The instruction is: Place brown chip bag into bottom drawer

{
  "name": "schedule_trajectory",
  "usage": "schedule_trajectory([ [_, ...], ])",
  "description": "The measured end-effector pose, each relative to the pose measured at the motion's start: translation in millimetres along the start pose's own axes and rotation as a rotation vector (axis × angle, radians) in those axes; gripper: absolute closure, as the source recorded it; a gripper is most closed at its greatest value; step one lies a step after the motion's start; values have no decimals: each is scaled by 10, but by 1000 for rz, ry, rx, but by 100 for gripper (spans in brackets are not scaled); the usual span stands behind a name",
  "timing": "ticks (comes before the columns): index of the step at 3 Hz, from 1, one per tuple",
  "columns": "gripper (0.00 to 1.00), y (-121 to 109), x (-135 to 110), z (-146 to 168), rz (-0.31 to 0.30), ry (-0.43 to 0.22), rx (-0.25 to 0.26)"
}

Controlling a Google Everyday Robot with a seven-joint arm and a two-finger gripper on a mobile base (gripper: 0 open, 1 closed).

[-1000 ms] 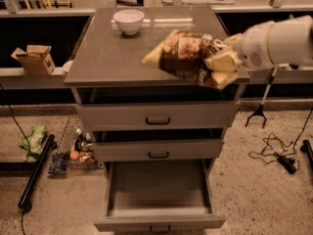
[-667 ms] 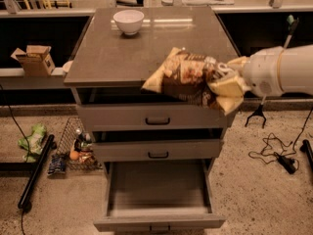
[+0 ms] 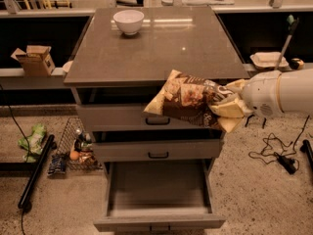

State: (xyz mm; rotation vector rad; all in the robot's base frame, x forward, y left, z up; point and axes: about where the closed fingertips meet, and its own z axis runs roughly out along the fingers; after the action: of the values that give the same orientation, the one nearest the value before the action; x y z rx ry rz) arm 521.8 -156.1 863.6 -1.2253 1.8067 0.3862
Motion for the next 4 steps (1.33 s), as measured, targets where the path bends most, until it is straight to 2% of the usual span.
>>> schedule_trajectory([
  [1,100,111,77,98,5,7,-20],
  [2,100,370,431,385,36,2,-40],
  [3,100,871,1059,908,140,-5,-80],
  [4,100,1276,1613,1488,280,-57,-110],
])
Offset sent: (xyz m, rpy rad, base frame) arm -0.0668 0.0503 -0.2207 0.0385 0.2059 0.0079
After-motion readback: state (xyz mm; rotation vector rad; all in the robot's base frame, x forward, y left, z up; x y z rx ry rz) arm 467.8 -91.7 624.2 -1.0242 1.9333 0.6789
